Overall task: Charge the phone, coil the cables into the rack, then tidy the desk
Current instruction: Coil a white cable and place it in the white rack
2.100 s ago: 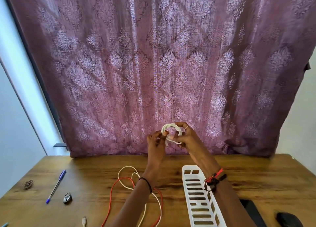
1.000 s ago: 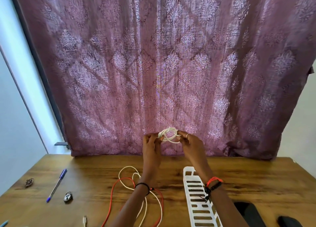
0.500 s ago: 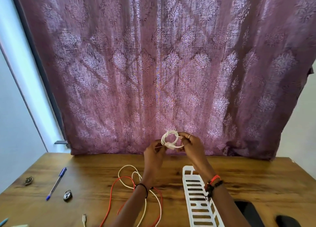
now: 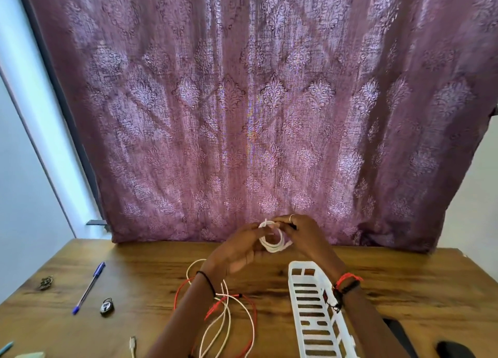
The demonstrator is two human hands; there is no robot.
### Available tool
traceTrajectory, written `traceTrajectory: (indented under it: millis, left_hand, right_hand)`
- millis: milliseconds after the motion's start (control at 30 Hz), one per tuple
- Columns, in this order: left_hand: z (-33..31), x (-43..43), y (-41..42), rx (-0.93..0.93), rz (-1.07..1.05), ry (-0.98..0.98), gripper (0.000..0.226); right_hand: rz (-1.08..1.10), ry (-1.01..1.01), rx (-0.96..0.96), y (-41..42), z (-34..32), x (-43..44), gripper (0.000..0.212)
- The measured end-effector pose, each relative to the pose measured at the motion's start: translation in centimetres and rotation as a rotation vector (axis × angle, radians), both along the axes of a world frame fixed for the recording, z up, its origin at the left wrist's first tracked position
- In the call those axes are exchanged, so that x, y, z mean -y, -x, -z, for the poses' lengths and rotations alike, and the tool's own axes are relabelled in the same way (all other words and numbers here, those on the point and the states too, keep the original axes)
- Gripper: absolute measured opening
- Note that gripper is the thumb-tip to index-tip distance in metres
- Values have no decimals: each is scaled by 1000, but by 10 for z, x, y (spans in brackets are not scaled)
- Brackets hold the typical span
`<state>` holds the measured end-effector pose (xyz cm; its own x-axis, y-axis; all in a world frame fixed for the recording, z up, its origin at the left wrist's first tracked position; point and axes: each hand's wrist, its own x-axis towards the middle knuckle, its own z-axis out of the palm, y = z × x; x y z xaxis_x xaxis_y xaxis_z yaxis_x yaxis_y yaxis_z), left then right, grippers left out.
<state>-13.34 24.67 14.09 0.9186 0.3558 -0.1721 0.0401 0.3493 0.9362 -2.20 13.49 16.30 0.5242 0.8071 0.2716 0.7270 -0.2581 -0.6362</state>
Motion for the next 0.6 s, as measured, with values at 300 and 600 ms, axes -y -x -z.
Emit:
traceTrajectory:
  millis: [300, 600]
  left_hand:
    - [5, -12, 6, -73, -50, -296, 12]
    - [12, -4, 1, 42, -170, -243, 20]
  right_hand:
    - [-130, 149, 195, -11, 3, -4, 31]
    - [239, -148, 278, -9, 15, -4, 17]
